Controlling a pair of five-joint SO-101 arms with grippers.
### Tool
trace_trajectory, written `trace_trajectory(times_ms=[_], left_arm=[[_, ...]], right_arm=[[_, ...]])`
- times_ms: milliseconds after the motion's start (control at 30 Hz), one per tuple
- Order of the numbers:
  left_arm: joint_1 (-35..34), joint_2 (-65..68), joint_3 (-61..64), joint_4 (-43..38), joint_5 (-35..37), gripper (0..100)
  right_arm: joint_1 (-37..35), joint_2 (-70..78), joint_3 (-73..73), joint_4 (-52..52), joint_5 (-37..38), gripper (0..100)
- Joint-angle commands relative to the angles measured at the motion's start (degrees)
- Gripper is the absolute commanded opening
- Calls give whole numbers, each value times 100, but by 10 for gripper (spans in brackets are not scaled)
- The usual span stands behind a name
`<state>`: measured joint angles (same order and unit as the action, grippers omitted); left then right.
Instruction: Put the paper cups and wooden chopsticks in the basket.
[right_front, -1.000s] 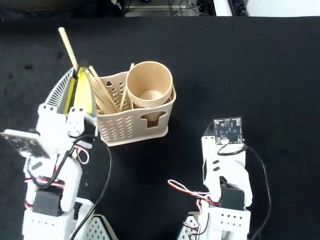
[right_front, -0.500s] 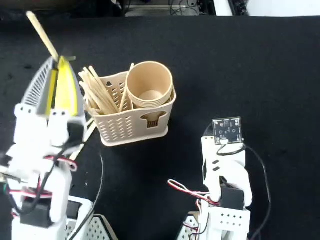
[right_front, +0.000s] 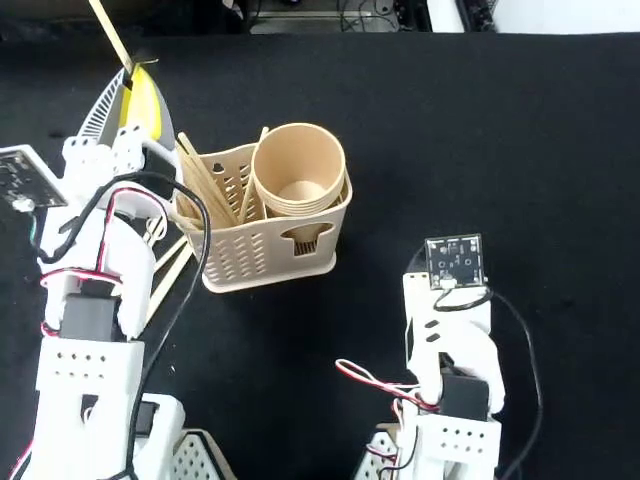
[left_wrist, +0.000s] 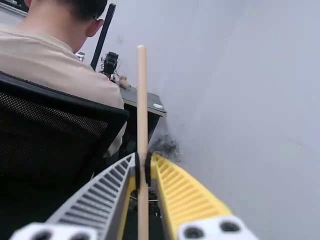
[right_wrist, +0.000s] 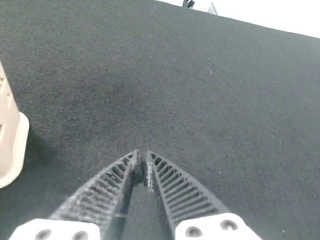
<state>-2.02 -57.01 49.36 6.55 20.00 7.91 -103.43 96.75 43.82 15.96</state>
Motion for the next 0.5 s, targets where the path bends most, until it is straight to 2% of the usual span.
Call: trace_trajectory(times_ms=[0, 100, 233, 467], left_arm=[[-84, 18, -75, -114, 70, 29], [-110, 18, -57, 167, 44, 54], [-40, 18, -532, 1538, 97, 193], [-110, 18, -1481, 2716, 114, 207]], right_arm=[[-35, -374, -31, -53, 44, 21], [-35, -374, -31, -53, 44, 21], [-35, -374, -31, -53, 44, 21], [-44, -374, -31, -53, 44, 21]])
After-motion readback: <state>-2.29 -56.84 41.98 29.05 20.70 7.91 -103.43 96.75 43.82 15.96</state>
